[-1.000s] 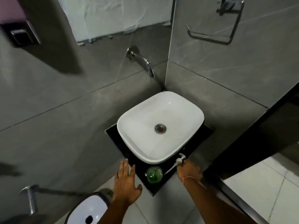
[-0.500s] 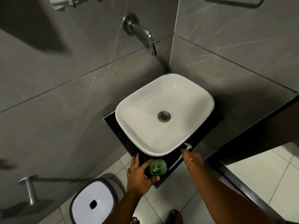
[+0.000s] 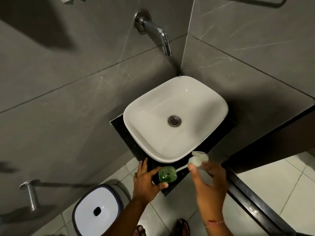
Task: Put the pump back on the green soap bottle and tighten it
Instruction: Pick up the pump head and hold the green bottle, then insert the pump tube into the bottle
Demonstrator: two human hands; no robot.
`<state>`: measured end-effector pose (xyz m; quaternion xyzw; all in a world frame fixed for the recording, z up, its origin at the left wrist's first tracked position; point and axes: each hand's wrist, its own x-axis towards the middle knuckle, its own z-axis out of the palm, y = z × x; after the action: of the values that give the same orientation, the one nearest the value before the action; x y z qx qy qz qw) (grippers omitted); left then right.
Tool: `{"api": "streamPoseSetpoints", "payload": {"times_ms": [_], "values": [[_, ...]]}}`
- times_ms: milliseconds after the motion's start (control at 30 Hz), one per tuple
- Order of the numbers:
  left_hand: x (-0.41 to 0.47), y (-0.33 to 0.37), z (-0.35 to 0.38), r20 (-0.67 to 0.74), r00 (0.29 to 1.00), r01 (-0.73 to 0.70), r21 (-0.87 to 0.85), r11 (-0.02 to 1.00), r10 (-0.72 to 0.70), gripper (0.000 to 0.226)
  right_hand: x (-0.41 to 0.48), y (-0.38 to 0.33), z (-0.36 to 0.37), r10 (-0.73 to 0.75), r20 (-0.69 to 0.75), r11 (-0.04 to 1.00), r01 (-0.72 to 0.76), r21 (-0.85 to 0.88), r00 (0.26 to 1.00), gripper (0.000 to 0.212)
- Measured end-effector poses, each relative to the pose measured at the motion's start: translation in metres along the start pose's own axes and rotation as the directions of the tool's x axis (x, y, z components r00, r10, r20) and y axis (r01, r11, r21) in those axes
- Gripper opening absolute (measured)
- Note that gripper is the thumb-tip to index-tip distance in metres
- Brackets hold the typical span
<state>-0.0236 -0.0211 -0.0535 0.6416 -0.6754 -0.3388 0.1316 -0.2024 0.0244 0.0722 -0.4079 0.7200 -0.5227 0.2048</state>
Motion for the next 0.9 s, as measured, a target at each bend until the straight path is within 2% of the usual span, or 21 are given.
{"api": "streamPoseSetpoints", "payload": {"times_ms": [167,300,567,800,900], "values": [[0.0,-0.001,0.002,0.015,1.0,0.014,0.031,0.999,-0.014,0.073,-0.005,0.01,0.025,-0.145,0.051,0.989,0.143,0.044,0.988,0.02],[0.0,0.0,0.001,0.022,1.0,0.013,0.047,0.999,-0.014,0.074,-0.008,0.034,0.038,-0.17,0.105,0.985,0.172,-0.007,0.98,0.029],[0.0,0.0,0.001,0.018,1.0,-0.012,0.055,0.998,0.011,0.069,-0.021,0.076,0.058,-0.136,0.258,0.97,0.181,-0.16,0.956,0.033],[0.001,-0.001,0.003,0.019,1.0,-0.004,0.067,0.998,0.003,0.068,-0.024,0.082,0.065,-0.07,0.261,0.954,0.141,-0.263,0.963,0.032],[0.0,-0.003,0.004,0.021,1.0,-0.007,0.069,0.998,0.006,0.069,-0.022,0.077,0.065,-0.051,0.274,0.947,0.133,-0.291,0.96,0.04]]}}
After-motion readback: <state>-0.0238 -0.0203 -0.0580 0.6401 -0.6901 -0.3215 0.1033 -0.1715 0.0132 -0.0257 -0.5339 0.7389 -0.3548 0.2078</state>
